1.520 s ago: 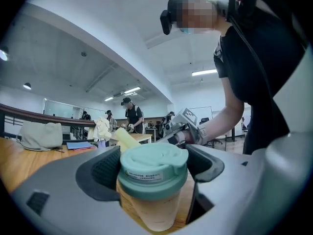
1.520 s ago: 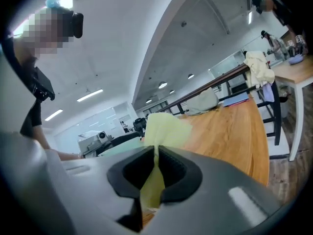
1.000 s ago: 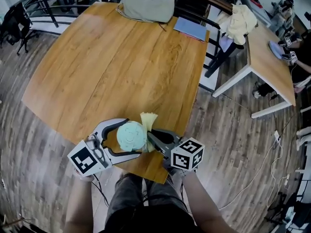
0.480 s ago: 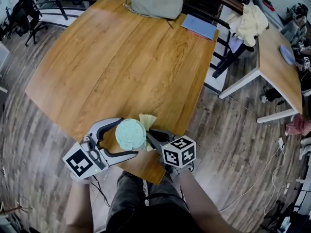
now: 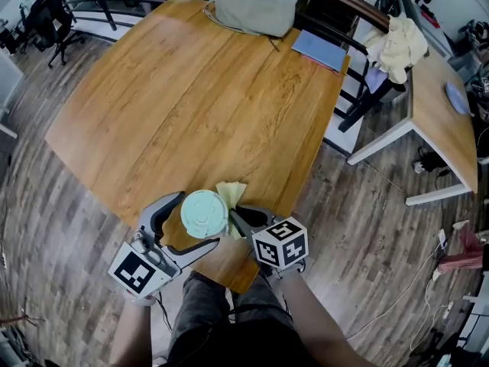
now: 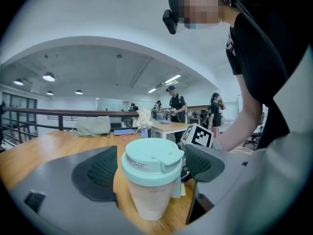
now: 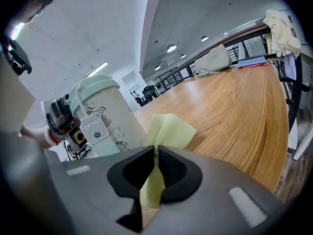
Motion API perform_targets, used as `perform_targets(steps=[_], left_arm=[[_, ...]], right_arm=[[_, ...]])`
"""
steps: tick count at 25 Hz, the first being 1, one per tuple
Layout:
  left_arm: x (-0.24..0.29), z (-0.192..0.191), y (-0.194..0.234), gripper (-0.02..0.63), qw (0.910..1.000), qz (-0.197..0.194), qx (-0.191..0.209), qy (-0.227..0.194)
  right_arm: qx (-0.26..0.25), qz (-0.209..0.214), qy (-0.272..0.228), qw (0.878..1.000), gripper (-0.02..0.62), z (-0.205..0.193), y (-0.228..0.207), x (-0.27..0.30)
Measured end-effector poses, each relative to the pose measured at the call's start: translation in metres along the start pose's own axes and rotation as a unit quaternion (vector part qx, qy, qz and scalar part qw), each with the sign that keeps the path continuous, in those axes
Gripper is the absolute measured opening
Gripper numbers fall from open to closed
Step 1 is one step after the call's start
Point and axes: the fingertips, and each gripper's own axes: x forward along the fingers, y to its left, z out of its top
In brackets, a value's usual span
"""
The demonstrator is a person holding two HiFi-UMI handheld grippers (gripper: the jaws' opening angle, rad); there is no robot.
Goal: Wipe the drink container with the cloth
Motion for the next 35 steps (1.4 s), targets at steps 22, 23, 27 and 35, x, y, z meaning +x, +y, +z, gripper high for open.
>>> perform_targets(steps=[22,23,27,35], left_arm=[[0.027,0.001,0.031,0.499,0.9418,0.331,-0.055,-0.005],[0.027,0.001,0.030,0.497,0.9467,0.318,-0.052,-0.008],[0.021,0.000,0.027,0.497,0.9663,0.251,-0.053,-0.024],[0.001,-0.001,0.033,0.494,0.9936,0.084,-0.042,-0.063]], right_arm=[[-0.058,0.039,-0.040,0.997,0.035,0.038,0.006,-0.020],[-0.057,0.041,-0.045,0.996,0.035,0.040,0.008,-0.021],[-0.048,0.051,-0.069,0.995,0.037,0.049,0.016,-0.024],[-0.034,0.060,-0.086,0.994,0.035,0.064,0.037,-0.022]])
